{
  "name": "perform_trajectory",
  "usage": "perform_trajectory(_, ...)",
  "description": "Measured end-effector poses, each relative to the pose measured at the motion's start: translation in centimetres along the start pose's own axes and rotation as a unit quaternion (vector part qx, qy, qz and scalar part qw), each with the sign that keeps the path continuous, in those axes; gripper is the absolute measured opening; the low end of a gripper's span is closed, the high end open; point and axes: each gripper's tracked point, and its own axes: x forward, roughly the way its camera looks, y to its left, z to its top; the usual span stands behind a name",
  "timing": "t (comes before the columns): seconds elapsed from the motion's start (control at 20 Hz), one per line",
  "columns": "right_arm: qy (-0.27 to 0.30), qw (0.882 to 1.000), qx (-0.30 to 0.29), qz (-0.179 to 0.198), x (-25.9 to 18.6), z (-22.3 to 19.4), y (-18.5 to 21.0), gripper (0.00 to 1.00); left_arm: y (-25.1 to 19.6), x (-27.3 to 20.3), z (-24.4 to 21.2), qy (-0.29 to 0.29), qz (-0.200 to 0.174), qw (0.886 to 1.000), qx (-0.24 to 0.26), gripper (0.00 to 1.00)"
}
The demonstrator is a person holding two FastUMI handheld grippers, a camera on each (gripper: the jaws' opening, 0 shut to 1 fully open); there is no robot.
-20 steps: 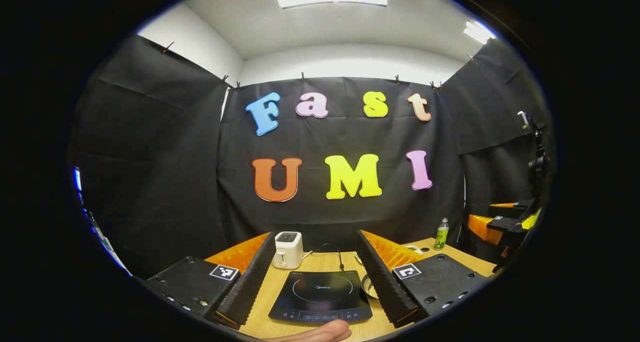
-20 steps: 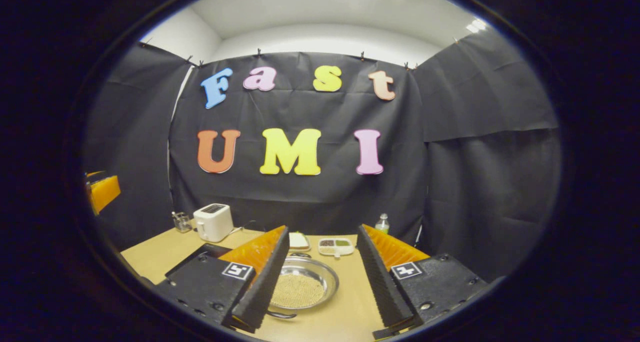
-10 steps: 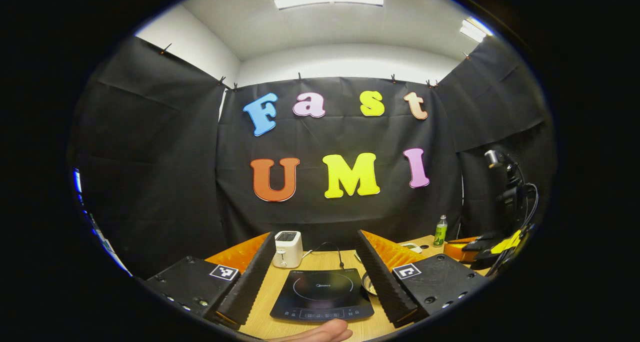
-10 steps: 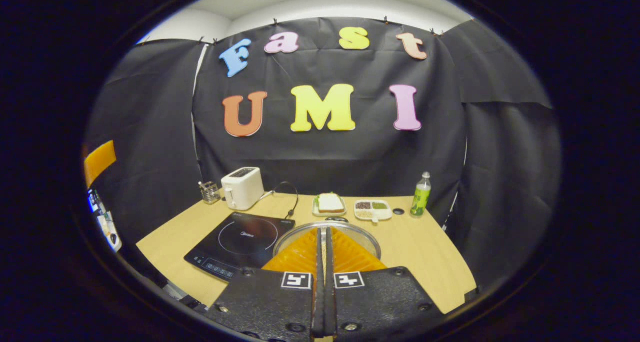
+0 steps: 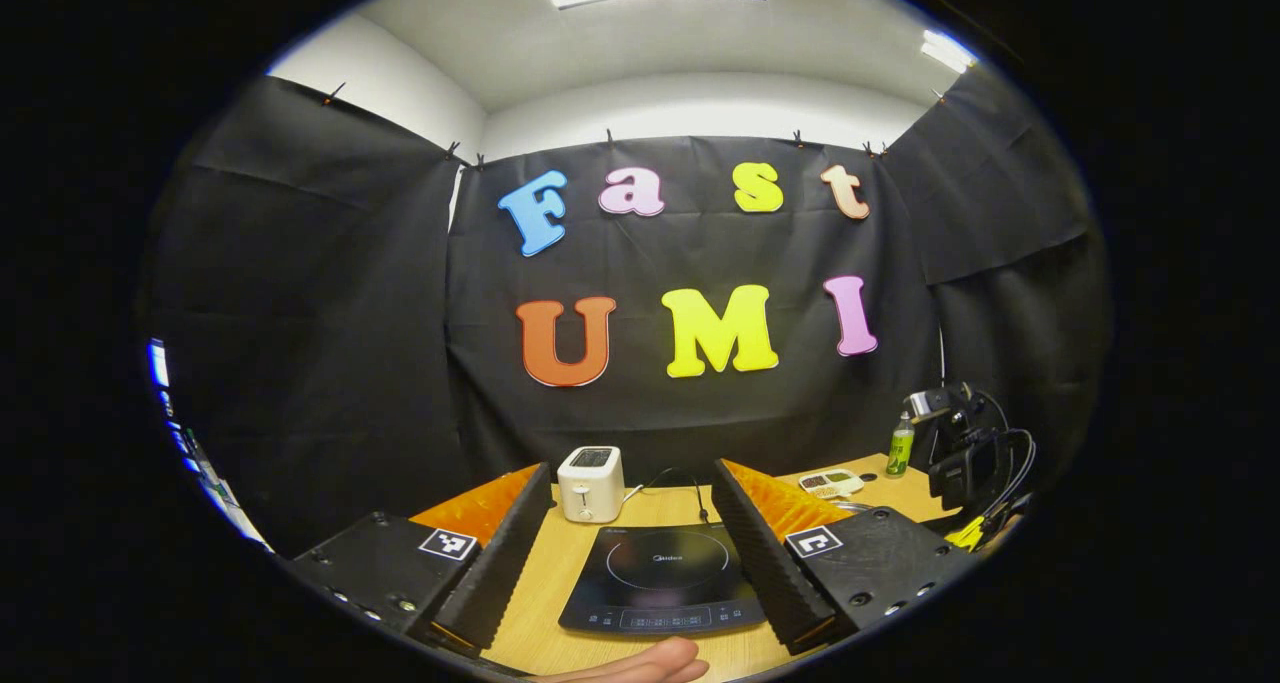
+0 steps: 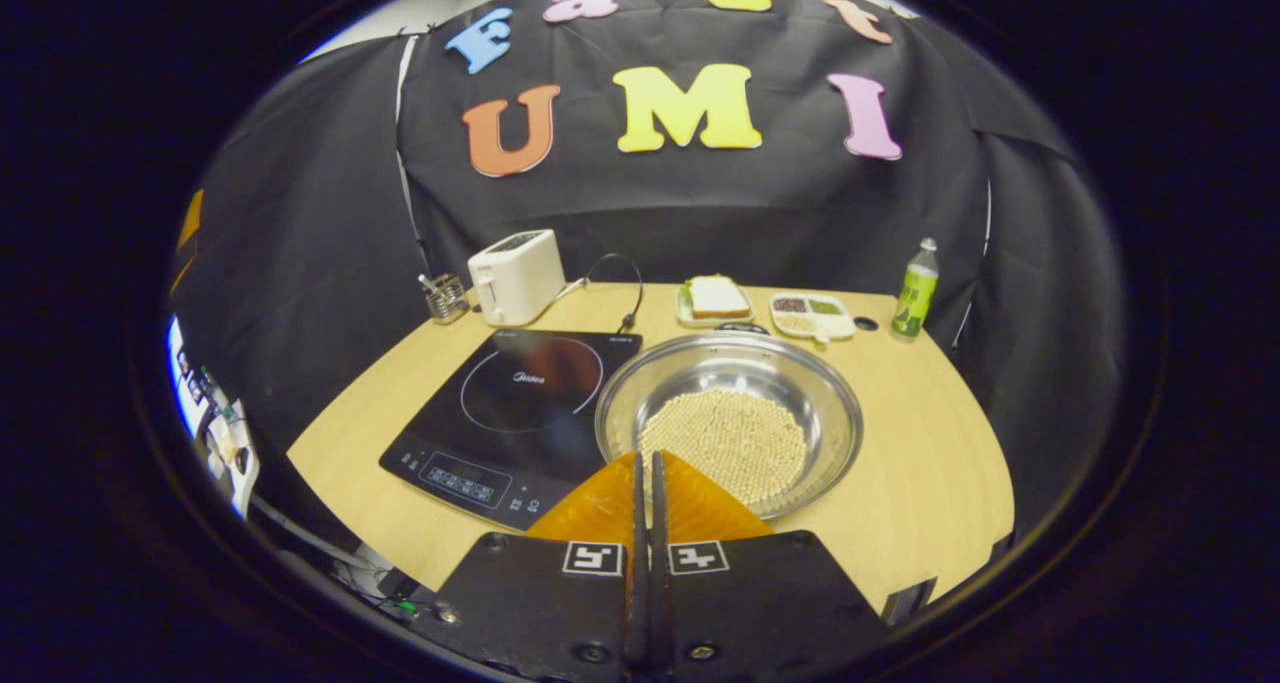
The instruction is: First push the handle of the pot to place it horizontally, then grasp the pot with both hands and set it on the induction cooktop.
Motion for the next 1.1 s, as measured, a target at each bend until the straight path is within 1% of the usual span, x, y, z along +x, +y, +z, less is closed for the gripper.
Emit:
perform_trajectory(0.05,0.005,1.0,0.005,0.0,0.6,-0.4,0.1,0.01,0.2,0.0,-0.1,0.0,0.0,1.0,-0.002,0.96)
perform_trajectory(0.1,0.011,1.0,0.013,0.002,1.1,-0.8,0.1,0.01,0.4,-0.1,0.0,0.0,0.001,1.0,-0.005,0.96)
perform_trajectory(0.15,0.022,1.0,0.019,0.007,1.7,-1.4,0.4,0.04,0.5,0.0,0.0,0.001,0.003,1.0,-0.007,0.96)
perform_trajectory(0.2,0.03,0.999,0.025,0.012,2.2,-1.9,0.6,0.01,0.8,0.1,0.0,0.0,0.004,1.0,-0.008,0.96)
perform_trajectory(0.35,0.058,0.997,0.04,0.019,3.5,-3.5,0.9,0.04,1.0,-0.4,0.0,-0.005,0.006,1.0,-0.009,0.96)
perform_trajectory(0.5,0.089,0.993,0.069,0.027,4.4,-5.3,1.1,0.04,0.8,-0.3,-0.4,-0.007,0.004,1.0,-0.008,0.96)
perform_trajectory(0.6,0.11,0.989,0.09,0.028,4.6,-6.3,1.1,0.01,0.7,-0.3,-0.6,-0.005,0.003,1.0,-0.007,0.96)
perform_trajectory(0.65,0.118,0.988,0.099,0.029,4.6,-6.7,1.2,0.04,0.6,-0.2,-0.6,-0.006,0.004,1.0,-0.007,0.96)
perform_trajectory(0.7,0.124,0.987,0.099,0.027,4.8,-7.0,1.0,0.04,0.5,-0.3,-0.6,-0.006,0.003,1.0,-0.007,0.96)
perform_trajectory(0.75,0.126,0.987,0.1,0.019,5.0,-7.1,0.4,0.04,0.5,-0.3,-0.8,-0.004,0.003,1.0,-0.007,0.96)
perform_trajectory(0.8,0.124,0.986,0.11,0.024,5.1,-6.9,0.2,0.04,0.6,-0.2,-0.9,-0.003,0.004,1.0,-0.007,0.96)
perform_trajectory(0.85,0.126,0.984,0.121,0.029,5.2,-7.0,0.4,0.0,0.5,-0.3,-0.9,-0.004,0.005,1.0,-0.007,0.96)
perform_trajectory(0.9,0.125,0.983,0.13,0.033,5.1,-6.7,0.3,0.04,0.6,-0.3,-0.9,-0.004,0.005,1.0,-0.007,0.96)
perform_trajectory(0.95,0.123,0.982,0.136,0.034,5.3,-6.5,0.0,0.04,0.5,-0.2,-1.1,-0.003,0.004,1.0,-0.007,0.96)
perform_trajectory(1.0,0.123,0.982,0.138,0.034,5.2,-6.5,-0.3,0.0,0.3,-0.2,-1.2,-0.002,0.004,1.0,-0.007,0.96)
perform_trajectory(1.1,0.122,0.984,0.13,0.028,5.1,-6.4,-1.1,0.0,0.1,-0.1,-1.3,-0.002,0.003,1.0,-0.004,0.96)
